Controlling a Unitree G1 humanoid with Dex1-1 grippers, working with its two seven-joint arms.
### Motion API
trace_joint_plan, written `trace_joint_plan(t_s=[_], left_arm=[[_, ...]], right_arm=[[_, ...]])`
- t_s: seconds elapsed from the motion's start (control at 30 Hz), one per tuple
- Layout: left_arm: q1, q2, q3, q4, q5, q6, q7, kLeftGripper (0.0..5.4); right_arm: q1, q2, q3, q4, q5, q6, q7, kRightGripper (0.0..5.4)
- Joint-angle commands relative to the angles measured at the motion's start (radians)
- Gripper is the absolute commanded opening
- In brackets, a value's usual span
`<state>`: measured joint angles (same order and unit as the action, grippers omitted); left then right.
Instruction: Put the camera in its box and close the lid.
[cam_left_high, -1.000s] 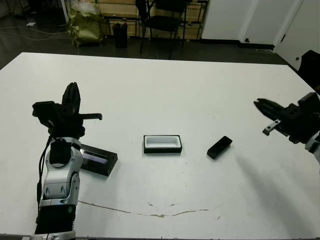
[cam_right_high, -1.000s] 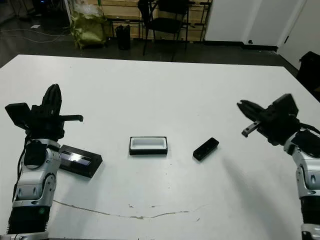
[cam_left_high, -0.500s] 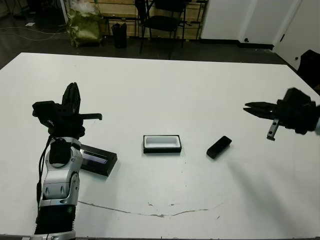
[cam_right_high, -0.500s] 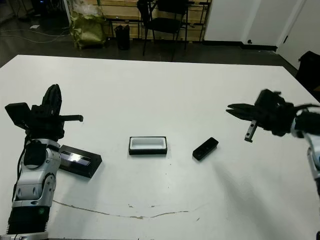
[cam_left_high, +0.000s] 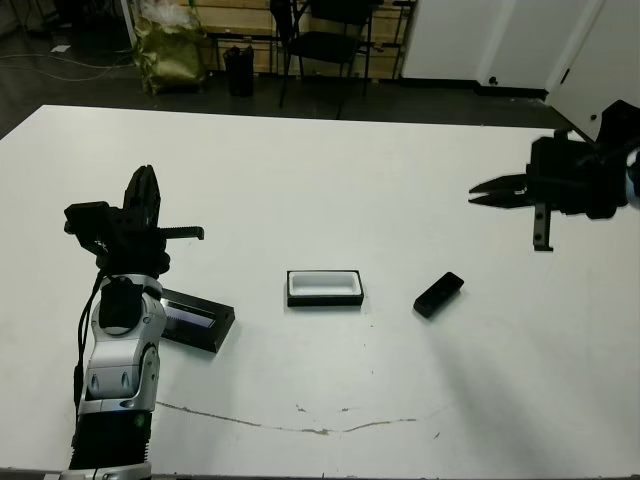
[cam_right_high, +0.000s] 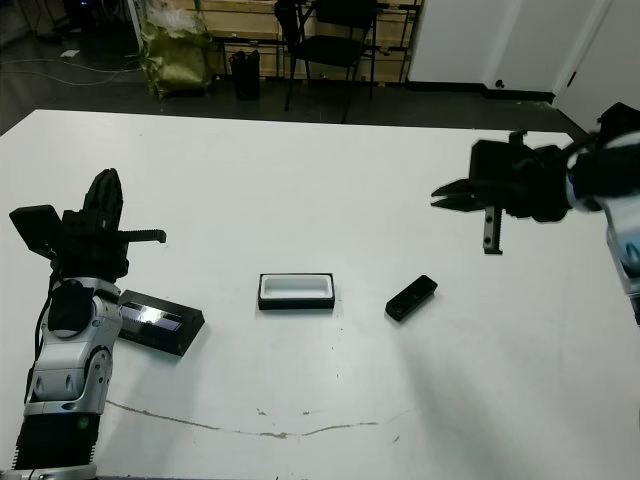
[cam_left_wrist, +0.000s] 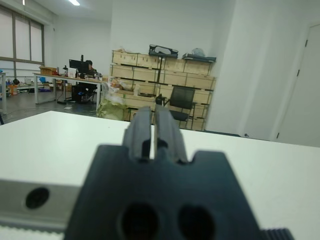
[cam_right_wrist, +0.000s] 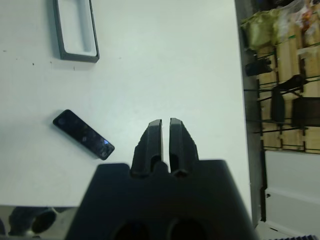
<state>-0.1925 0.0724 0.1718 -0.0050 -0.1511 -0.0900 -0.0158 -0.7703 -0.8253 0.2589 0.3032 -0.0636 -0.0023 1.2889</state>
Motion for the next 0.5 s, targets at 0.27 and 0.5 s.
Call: trace_joint_plan(t_s=[0.27,0.5], left_arm=[[0.015,-0.001,-0.001,-0.001,0.006,0.025,0.008,0.01],[0.017,-0.002,-0.002,-0.009,0.002,0.034,0.011,0.01]], right_arm=[[-0.054,0.078,0.057,0.184,-0.018,-0.21,0.073,0.0],[-0.092,0.093,0.11,0.216,-0.069,-0.213,0.125,0.0]])
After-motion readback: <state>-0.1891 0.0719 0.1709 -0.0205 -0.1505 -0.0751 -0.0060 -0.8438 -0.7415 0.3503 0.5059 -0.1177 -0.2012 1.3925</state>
